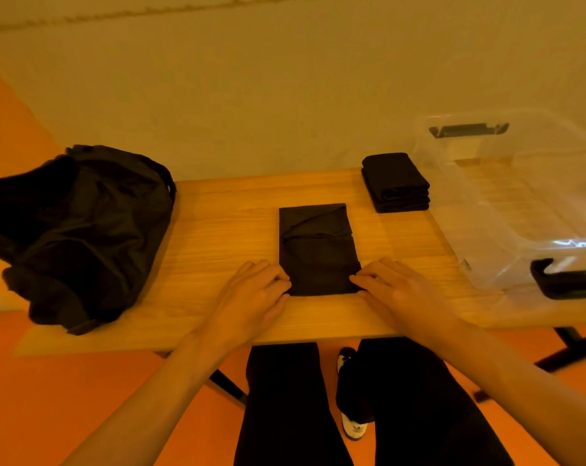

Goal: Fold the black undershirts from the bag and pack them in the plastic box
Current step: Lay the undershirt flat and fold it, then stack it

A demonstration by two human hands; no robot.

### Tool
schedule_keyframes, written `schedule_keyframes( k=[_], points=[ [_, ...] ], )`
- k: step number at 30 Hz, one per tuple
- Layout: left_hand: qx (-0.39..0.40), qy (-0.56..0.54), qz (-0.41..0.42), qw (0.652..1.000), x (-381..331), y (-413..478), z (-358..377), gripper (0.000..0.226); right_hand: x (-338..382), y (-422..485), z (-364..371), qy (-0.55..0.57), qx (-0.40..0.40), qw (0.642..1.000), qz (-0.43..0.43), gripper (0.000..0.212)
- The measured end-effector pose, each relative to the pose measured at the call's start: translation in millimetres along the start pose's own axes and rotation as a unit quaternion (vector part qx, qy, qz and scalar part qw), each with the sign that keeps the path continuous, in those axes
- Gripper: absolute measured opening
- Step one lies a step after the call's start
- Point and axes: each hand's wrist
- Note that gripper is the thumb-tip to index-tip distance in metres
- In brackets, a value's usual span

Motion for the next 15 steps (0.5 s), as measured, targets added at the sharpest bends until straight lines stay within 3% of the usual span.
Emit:
schedule_keyframes(
  k=[4, 7, 10, 15],
  points=[
    [-0.012, 0.025, 0.005, 1.000, -3.7, -3.6, 4.2, 0.014, 1.7, -0.5, -2.0, -0.008, 0.019, 1.000, -0.001, 0.060],
    [-0.032, 0.023, 0.007, 0.999, -11.7, -8.5, -0.3, 0.017, 6.2, -3.7, -5.8, 0.000, 0.007, 1.000, -0.004, 0.045],
    [-0.034, -0.014, 0.003, 0.999, -24.0, -14.5, -13.6, 0.021, 15.4, -14.4, -12.4, 0.028, -0.021, 0.999, 0.011, 0.018],
    [-0.056, -0.142, -0.072, 0.986, -40.4, -12.5, -36.4, 0.015, 18.9, -24.2, -29.3, 0.167, -0.028, 0.982, 0.080, 0.025]
  ],
)
Point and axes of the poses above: each hand's wrist, its own y-axis towards the middle knuckle, its own z-axis out of the palm, x = y × z, and after that the axes turned 6 degrees about -x, right-handed
